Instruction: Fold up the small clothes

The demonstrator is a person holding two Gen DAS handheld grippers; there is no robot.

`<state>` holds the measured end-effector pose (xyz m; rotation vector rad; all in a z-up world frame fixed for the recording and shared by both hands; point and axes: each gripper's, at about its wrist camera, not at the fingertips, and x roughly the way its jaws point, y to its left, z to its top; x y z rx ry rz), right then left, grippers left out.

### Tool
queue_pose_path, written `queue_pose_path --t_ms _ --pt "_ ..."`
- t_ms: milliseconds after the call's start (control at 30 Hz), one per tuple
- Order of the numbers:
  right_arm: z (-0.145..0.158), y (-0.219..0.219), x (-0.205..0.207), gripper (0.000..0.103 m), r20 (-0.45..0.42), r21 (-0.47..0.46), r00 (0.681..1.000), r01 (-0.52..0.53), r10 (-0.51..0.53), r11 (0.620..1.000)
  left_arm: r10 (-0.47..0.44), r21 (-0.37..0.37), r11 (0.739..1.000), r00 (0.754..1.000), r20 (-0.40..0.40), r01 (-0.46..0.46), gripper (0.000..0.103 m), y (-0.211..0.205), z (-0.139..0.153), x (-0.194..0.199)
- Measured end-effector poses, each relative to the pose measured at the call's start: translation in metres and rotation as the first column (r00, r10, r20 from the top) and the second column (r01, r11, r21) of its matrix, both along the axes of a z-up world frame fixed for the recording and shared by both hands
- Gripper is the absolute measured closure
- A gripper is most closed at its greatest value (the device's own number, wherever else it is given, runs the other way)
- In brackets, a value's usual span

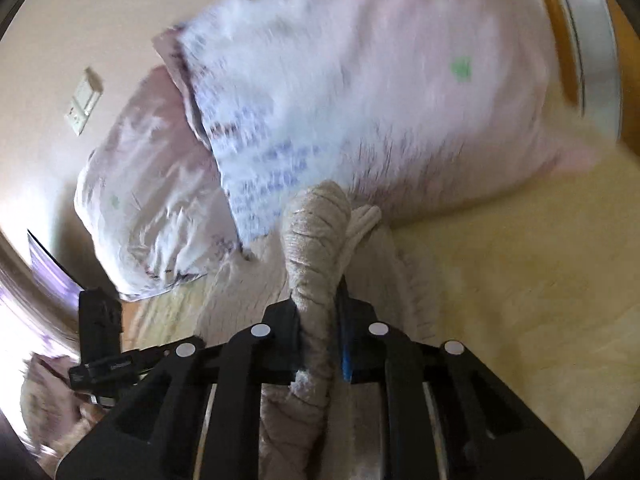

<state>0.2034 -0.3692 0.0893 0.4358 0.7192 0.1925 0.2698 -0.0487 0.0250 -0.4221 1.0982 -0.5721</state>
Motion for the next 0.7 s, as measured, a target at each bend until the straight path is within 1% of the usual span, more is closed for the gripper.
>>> queue_pose_path --t_ms 33,67,133,200,233,300,333,367,400,500,533,567,633,700 --pt "0.002 -0.003 -0.001 0.087 0.002 -0.033 1.0 0.019 -0.019 0.999 -0.007 0.0 1.0 1.0 0.003 0.007 0.024 -0.002 0.001 -0.002" --pt "0.001 -0.007 0.0 0.088 -0.005 -0.046 0.999 0.032 -0.032 0.998 -0.019 0.004 1.0 1.0 0.008 0.018 0.024 -0.006 0.002 -0.005" --pt "-0.008 -0.017 0.007 0.088 -0.042 -0.051 0.997 0.061 -0.063 0.997 -0.041 0.019 0.999 0.999 0.015 0.041 0.024 -0.013 0.002 -0.01" --pt "-0.026 -0.026 0.019 0.088 -0.097 -0.063 0.992 0.077 -0.083 0.995 -0.054 0.028 0.998 0.998 0.015 0.054 0.024 -0.019 0.001 -0.012" --pt "-0.041 -0.031 0.029 0.087 -0.149 -0.054 0.985 0.081 -0.088 0.995 -0.057 0.028 0.998 0.998 0.013 0.057 0.024 -0.022 0.001 -0.013" --pt "-0.062 -0.038 0.038 0.086 -0.218 -0.007 0.972 0.088 -0.088 0.996 -0.056 0.023 0.998 0.998 0.006 0.056 0.024 -0.024 0.001 -0.014" --pt "-0.067 -0.045 0.037 0.085 -0.225 0.042 0.97 0.103 -0.091 0.994 -0.053 0.016 0.998 0.999 0.0 0.053 0.024 -0.023 0.002 -0.014" --pt "-0.067 -0.051 0.032 0.081 -0.222 0.072 0.97 0.113 -0.095 0.991 -0.053 0.012 0.999 0.999 -0.003 0.053 0.024 -0.024 0.003 -0.014" --pt "-0.064 -0.055 0.028 0.081 -0.221 0.083 0.97 0.127 -0.107 0.988 -0.055 0.008 0.998 0.998 -0.001 0.055 0.025 -0.022 0.006 -0.016" --pt "-0.053 -0.07 0.005 0.067 -0.194 0.127 0.972 0.157 -0.131 0.979 -0.06 0.008 0.998 0.998 0.007 0.06 0.025 -0.017 0.011 -0.022" --pt "-0.051 -0.072 -0.004 0.061 -0.188 0.143 0.974 0.157 -0.129 0.977 -0.065 0.005 0.998 0.998 0.009 0.065 0.025 -0.016 0.011 -0.025" --pt "-0.05 -0.074 -0.016 0.059 -0.179 0.166 0.976 0.152 -0.122 0.974 -0.068 0.004 0.998 0.998 0.01 0.067 0.025 -0.014 0.011 -0.029" --pt "-0.046 -0.074 -0.035 0.059 -0.167 0.183 0.98 0.138 -0.108 0.973 -0.072 0.0 0.997 0.997 0.008 0.072 0.025 -0.012 0.009 -0.036" --pt "-0.045 -0.07 -0.055 0.059 -0.176 0.21 0.981 0.113 -0.076 0.971 -0.08 -0.004 0.997 0.997 0.002 0.08 0.025 -0.013 0.007 -0.042"
